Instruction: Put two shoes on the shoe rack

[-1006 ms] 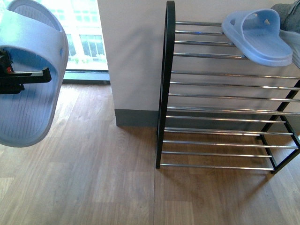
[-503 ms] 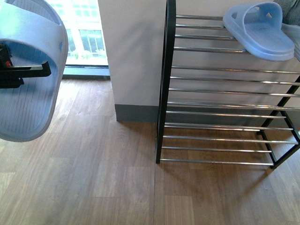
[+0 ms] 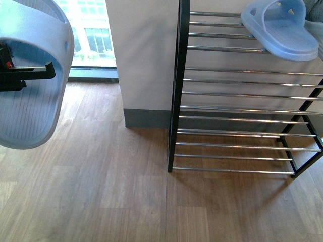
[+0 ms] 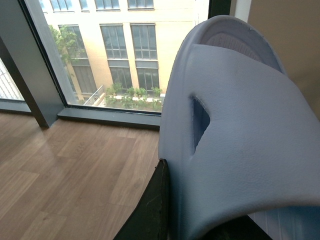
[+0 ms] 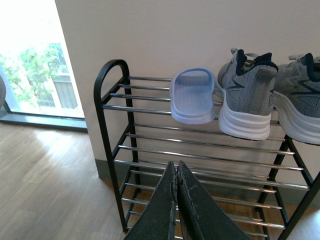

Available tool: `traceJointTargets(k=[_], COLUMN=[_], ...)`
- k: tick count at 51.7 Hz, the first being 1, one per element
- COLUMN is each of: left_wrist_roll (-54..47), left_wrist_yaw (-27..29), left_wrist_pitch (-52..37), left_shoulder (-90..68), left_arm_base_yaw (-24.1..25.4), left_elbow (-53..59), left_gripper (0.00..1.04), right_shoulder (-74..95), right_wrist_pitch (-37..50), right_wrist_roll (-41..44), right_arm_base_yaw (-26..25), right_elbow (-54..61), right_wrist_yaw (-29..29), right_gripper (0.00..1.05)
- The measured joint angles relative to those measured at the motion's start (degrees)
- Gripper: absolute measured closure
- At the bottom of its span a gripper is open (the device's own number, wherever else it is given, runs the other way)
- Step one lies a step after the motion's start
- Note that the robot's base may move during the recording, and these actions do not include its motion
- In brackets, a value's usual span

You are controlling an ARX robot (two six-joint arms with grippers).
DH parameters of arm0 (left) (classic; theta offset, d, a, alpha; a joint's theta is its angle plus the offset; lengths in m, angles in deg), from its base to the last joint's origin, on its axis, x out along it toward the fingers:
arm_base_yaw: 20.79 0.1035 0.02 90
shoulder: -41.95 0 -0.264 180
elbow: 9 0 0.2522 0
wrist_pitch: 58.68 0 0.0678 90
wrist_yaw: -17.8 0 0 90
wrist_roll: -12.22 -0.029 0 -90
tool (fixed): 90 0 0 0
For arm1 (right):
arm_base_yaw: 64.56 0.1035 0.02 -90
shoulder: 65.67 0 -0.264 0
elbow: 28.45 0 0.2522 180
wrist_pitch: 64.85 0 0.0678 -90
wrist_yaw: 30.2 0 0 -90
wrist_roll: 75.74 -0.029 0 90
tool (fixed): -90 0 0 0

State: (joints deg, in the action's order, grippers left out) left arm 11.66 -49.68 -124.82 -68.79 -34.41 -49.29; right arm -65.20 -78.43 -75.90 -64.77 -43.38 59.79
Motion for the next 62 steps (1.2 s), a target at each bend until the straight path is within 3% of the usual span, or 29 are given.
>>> traceJointTargets(k=[14, 22, 43, 62], left_wrist_roll=[0.0, 0.0, 0.0, 0.0], left_wrist_yaw=[0.0, 0.1, 1.1, 1.5], left_wrist_pitch=[0.0, 0.0, 0.0, 0.0], left_shoulder=[0.0, 0.0, 0.0, -0.1], left_arm_base_yaw=[0.0, 0.0, 0.9, 0.9], left_elbow=[0.0, 0.0, 0.1, 0.2], left_gripper=[0.99, 0.99, 0.99, 0.99], right_shoulder=[-0.1, -0.1, -0.2, -0.2], right_wrist_pitch=[0.0, 0.0, -0.1, -0.2], right_wrist_roll=[0.0, 0.0, 0.0, 0.0], right_arm_base_yaw=[0.0, 0.0, 0.0, 0.0], right_elbow=[0.0, 0.0, 0.0, 0.0], right_wrist_yaw=[0.0, 0.0, 0.2, 0.1], right_gripper=[1.03, 0.68, 0.09, 0.09])
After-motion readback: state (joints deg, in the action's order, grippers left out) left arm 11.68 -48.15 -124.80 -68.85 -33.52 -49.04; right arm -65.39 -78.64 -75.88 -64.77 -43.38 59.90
